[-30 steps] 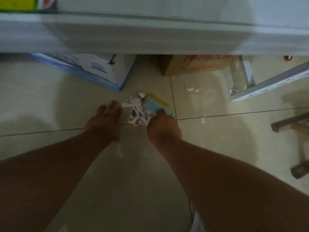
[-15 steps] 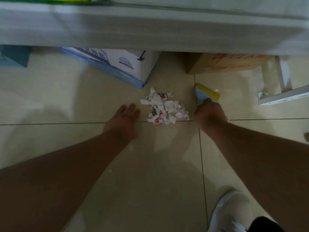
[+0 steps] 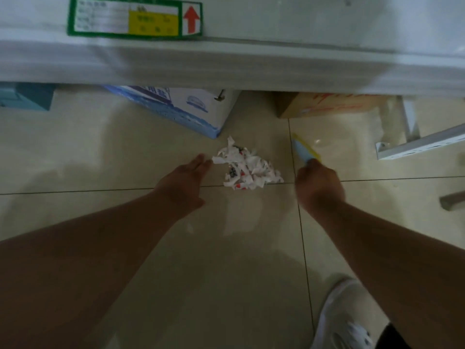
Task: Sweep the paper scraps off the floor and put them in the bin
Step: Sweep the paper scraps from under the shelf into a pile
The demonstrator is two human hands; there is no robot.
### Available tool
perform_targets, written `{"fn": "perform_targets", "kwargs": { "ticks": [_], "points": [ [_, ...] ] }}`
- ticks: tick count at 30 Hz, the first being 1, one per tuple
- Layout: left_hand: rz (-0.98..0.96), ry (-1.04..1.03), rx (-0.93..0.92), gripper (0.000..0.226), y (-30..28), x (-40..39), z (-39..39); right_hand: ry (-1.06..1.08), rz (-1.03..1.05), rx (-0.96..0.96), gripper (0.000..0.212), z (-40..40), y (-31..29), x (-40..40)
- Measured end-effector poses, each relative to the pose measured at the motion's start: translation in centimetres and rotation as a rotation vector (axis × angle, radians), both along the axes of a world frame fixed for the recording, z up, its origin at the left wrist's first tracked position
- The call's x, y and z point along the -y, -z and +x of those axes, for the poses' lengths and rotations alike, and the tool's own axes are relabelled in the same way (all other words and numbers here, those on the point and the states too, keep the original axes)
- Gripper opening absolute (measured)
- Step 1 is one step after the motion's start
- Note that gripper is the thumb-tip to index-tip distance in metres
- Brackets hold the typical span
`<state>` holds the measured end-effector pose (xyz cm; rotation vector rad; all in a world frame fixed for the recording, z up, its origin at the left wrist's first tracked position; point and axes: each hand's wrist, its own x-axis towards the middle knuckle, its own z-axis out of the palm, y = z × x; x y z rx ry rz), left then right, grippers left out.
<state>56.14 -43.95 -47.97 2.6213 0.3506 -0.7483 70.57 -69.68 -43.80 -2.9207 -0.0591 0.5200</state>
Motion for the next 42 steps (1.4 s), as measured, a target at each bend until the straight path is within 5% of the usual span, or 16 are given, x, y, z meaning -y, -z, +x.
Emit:
{"fn": "perform_targets", "kwargs": {
  "ticks": [6,19,22,27,38,42],
  "points": [
    [-0.002,0.040,-0.006,0.108,0.3,0.6,-0.3,0.345,-0.094,-0.097,0.047,0.8,-0.3,6.7],
    [-0.005,-0.051,0.039,0.100,-0.7,0.8,-3.5,0.311,0.304,-0.370,0.035,-5.8,-0.4,-8.0],
    [0.000,-0.072,0.049,0.099,-1.1,0.5,-4.3,0.352,0.405,-0.292,0.037,-4.5,-1.3,-8.3],
    [0.012,-0.072,0.039,0.091,-0.9,-1.0,-5.3,0.144,0.309,0.025,0.033,-0.9,-1.0,-8.2],
    [0.016,-0.086,0.015,0.090,-0.2,-1.6,-4.3,-0.345,0.040,-0.220,0.037,-3.1,3.2,-10.9],
    [0.003,-0.101,0.031,0.090,-0.1,-1.3,-4.2,-0.339,0.008,-0.233,0.059,-6.5,3.9,-9.0]
  ]
}}
